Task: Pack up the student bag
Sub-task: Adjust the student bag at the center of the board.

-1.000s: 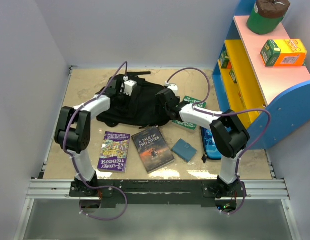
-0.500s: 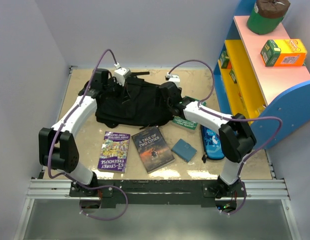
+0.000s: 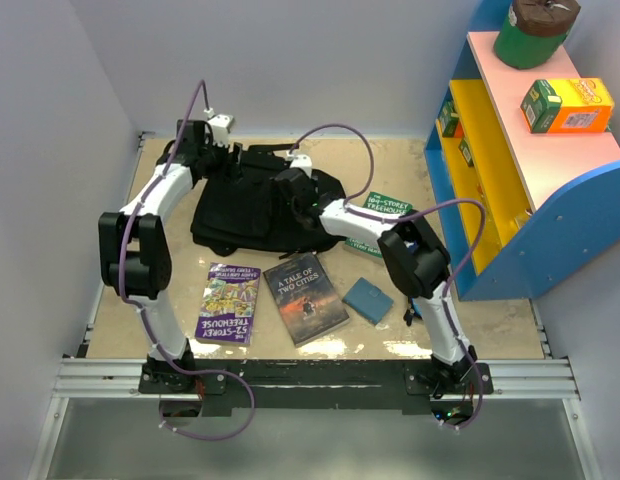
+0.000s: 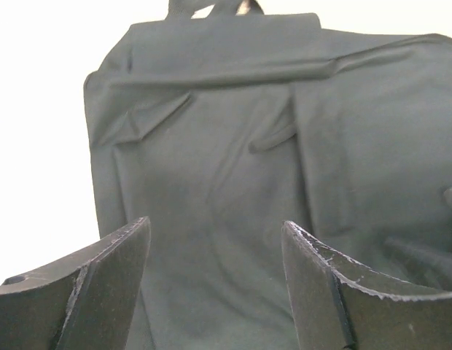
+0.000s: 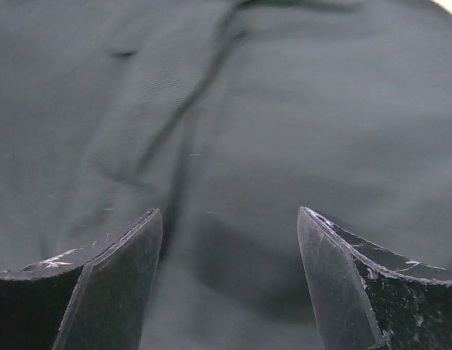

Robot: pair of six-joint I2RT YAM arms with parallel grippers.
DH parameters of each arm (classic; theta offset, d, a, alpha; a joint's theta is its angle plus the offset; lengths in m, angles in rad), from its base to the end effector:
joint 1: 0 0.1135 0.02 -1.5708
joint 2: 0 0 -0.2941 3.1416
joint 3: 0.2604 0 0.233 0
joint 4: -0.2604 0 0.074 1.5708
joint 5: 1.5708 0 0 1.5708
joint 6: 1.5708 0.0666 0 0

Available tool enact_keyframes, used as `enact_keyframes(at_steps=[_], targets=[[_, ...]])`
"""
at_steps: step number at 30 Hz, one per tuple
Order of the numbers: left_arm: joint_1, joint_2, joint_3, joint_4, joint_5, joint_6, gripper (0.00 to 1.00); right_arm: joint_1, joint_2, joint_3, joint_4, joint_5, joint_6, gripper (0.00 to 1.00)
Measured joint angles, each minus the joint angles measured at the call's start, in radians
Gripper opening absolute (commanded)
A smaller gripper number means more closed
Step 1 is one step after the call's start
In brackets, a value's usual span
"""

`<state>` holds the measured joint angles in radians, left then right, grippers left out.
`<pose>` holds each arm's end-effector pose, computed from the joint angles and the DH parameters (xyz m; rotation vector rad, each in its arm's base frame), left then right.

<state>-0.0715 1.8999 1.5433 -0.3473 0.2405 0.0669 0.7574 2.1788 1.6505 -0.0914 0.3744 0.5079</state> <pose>0.4504 -0.0482 0.2797 0.2826 2.2475 -0.2757 0.3970 0.3419 0.2142 -0.0594 2.1589 0.3261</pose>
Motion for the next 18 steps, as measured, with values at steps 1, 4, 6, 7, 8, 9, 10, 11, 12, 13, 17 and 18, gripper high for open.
enact_keyframes(at_steps=[1, 4, 6, 7, 8, 9, 10, 11, 12, 13, 17, 18], targets=[[0.003, -0.002, -0.017, 0.006, -0.013, -0.004, 0.76, 0.010, 0.023, 0.021, 0.002, -0.003, -0.001, 0.78], [0.010, -0.002, -0.079, 0.037, -0.045, -0.008, 0.74, 0.036, 0.074, 0.080, 0.002, -0.019, -0.003, 0.77], [0.013, -0.002, -0.124, 0.048, -0.068, -0.012, 0.72, 0.048, 0.110, 0.138, -0.001, -0.030, -0.003, 0.76], [0.014, -0.003, -0.146, 0.049, -0.077, -0.015, 0.71, 0.051, 0.131, 0.171, -0.001, -0.032, -0.003, 0.75], [0.014, -0.003, -0.163, 0.051, -0.087, -0.017, 0.70, 0.054, 0.152, 0.200, 0.002, -0.033, -0.003, 0.74], [0.014, -0.004, -0.184, 0.057, -0.097, -0.021, 0.69, 0.056, 0.169, 0.220, 0.002, -0.034, -0.002, 0.73], [0.015, -0.009, -0.207, 0.066, -0.106, -0.022, 0.68, 0.056, 0.182, 0.234, 0.002, -0.034, -0.001, 0.70], [0.015, -0.015, -0.230, 0.072, -0.113, -0.022, 0.67, 0.057, 0.193, 0.241, 0.001, -0.035, 0.000, 0.68], [0.015, -0.024, -0.249, 0.078, -0.116, -0.022, 0.66, 0.057, 0.201, 0.242, 0.000, -0.035, 0.001, 0.66], [0.015, -0.035, -0.269, 0.086, -0.120, -0.021, 0.65, 0.057, 0.205, 0.241, -0.003, -0.036, 0.003, 0.60], [0.020, -0.093, -0.317, 0.100, -0.124, -0.020, 0.63, 0.058, 0.197, 0.185, 0.028, -0.035, 0.004, 0.35], [0.023, -0.111, -0.328, 0.101, -0.124, -0.020, 0.63, 0.058, 0.187, 0.156, 0.051, -0.034, 0.002, 0.30]])
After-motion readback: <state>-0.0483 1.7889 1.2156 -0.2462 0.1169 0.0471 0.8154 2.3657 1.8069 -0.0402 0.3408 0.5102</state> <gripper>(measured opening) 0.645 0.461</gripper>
